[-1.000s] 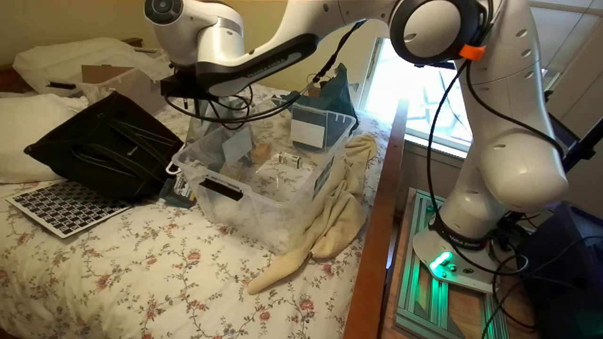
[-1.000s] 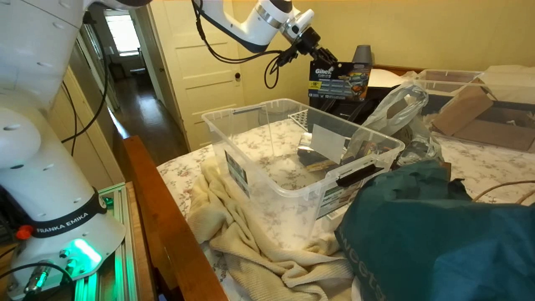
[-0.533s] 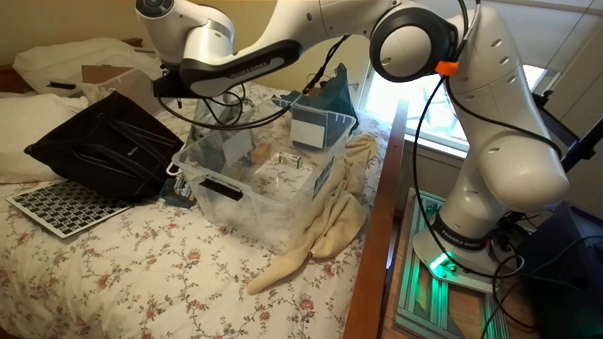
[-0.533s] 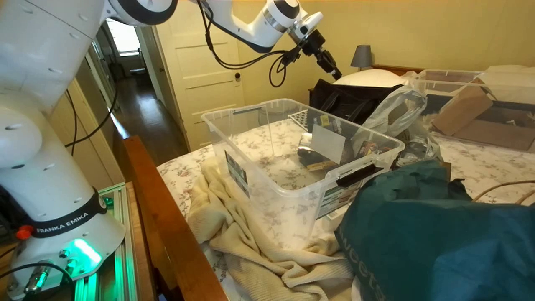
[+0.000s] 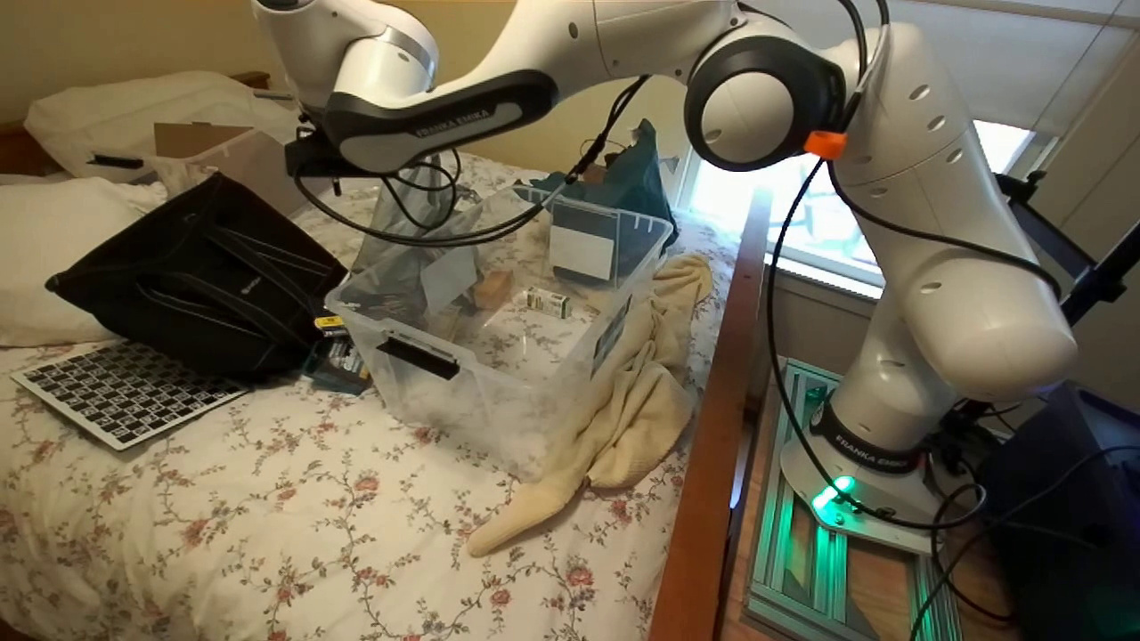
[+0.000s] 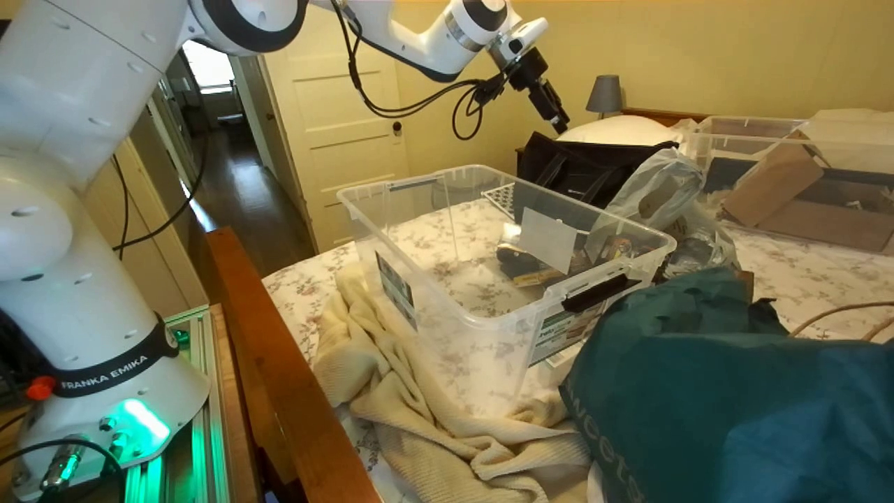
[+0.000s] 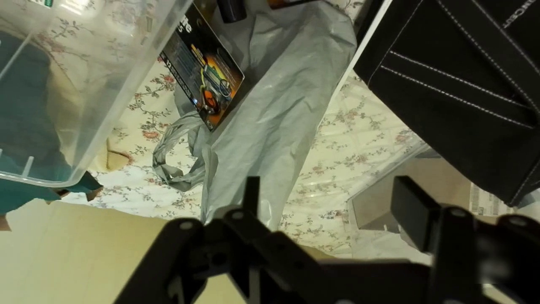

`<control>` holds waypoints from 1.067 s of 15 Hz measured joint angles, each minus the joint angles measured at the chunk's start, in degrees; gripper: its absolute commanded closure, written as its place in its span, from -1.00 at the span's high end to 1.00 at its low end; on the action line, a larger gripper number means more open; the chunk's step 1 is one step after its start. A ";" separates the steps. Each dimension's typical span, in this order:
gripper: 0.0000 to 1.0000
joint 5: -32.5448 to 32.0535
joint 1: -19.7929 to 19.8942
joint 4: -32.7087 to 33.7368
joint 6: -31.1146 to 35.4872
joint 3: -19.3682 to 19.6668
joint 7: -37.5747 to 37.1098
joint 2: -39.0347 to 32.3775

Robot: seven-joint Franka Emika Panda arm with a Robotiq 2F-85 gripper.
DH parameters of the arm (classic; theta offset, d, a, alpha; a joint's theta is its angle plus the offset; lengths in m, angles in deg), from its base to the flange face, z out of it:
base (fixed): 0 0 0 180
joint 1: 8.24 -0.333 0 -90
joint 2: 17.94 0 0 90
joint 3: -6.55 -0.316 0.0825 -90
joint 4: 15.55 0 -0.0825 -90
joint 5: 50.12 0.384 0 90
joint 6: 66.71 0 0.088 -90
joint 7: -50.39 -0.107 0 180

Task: Remove the black pack from the clear bowl and put it on the bed

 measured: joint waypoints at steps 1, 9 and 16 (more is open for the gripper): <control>1.00 0.83 -0.34 0.00 -0.98 0.20 0.97 0.19; 1.00 3.28 -2.36 -6.08 -2.01 0.85 5.82 3.97; 1.00 4.06 -1.52 -22.04 5.90 0.88 10.97 13.07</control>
